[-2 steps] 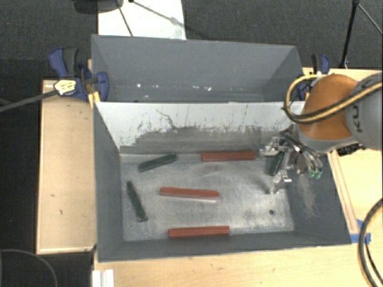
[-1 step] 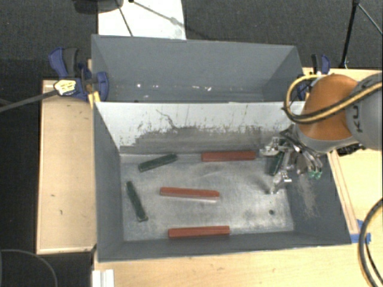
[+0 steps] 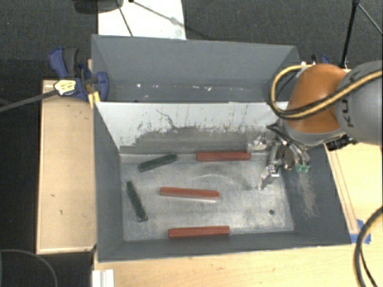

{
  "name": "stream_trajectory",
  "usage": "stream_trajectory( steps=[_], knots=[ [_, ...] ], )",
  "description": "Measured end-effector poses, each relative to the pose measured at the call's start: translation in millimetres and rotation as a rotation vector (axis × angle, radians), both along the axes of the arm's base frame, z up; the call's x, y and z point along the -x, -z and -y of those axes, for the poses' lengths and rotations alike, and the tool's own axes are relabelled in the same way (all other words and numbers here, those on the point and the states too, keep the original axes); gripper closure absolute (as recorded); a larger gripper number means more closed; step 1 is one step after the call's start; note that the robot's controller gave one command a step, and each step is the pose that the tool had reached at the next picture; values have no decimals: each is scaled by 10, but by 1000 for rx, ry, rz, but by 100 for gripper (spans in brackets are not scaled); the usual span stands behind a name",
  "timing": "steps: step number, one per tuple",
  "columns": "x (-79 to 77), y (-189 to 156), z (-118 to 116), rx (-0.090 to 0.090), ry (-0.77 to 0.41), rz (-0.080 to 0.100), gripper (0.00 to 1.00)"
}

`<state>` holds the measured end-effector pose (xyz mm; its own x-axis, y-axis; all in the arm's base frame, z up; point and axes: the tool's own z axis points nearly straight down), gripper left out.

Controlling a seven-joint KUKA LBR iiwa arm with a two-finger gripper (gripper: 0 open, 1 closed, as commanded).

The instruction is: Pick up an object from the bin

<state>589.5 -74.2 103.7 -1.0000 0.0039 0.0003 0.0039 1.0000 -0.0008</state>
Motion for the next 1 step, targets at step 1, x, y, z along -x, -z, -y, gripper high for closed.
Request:
stream_trajectory(
  steps=[1],
  knots=[
    [-30,-151,-346,-3,-27,8,0]
  ],
)
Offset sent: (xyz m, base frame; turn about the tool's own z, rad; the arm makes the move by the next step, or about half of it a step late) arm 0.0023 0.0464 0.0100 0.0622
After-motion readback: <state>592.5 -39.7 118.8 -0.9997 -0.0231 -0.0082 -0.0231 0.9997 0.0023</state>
